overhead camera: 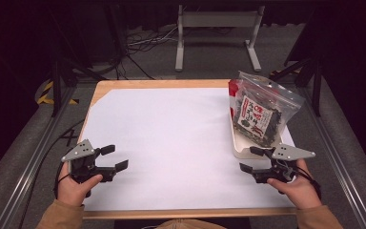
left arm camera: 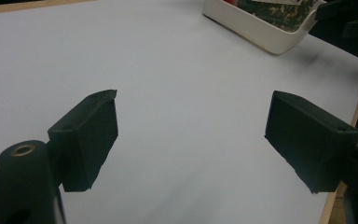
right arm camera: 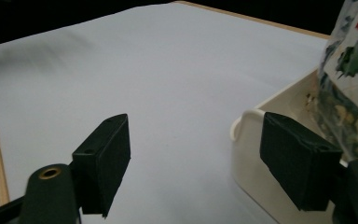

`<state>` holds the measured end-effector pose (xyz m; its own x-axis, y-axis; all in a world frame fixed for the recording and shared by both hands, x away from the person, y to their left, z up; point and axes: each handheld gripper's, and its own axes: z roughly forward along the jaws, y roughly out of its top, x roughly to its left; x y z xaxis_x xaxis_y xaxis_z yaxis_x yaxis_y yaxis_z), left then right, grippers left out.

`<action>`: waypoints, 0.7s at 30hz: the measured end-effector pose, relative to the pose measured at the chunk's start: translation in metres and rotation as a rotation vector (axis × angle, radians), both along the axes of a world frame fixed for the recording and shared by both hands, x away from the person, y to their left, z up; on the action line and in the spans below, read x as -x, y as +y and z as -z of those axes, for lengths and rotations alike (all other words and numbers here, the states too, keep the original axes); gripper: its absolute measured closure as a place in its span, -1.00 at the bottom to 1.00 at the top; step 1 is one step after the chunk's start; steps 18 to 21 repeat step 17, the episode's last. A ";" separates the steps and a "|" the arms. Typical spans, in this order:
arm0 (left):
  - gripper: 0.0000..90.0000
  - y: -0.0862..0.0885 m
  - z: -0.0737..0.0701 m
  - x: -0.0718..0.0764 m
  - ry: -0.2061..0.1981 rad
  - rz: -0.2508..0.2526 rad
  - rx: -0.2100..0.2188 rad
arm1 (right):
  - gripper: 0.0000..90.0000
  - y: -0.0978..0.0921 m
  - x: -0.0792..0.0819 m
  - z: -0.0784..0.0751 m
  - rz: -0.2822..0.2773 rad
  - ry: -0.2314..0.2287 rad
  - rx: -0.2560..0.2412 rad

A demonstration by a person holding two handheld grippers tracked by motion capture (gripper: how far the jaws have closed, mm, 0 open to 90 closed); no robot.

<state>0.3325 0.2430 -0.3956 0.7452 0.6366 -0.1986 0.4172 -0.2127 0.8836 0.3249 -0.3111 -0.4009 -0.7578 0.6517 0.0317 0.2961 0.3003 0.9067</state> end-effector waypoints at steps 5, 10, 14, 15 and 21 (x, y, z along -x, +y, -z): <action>-0.63 0.001 0.003 -0.002 -0.008 -0.002 0.007 | -0.45 0.007 -0.002 0.009 -0.017 0.009 -0.014; -0.63 0.000 0.007 -0.004 -0.006 0.006 -0.008 | -0.45 0.014 -0.004 0.019 -0.019 0.021 0.016; -0.64 0.000 0.009 -0.004 0.000 -0.001 -0.017 | -0.45 0.016 -0.004 0.022 -0.020 0.021 0.029; -0.64 0.001 0.009 -0.004 -0.002 -0.002 -0.022 | -0.45 0.016 -0.004 0.022 -0.019 0.018 0.027; -0.65 0.001 0.010 -0.005 -0.007 -0.004 -0.034 | -0.45 0.015 -0.003 0.022 -0.016 0.011 0.028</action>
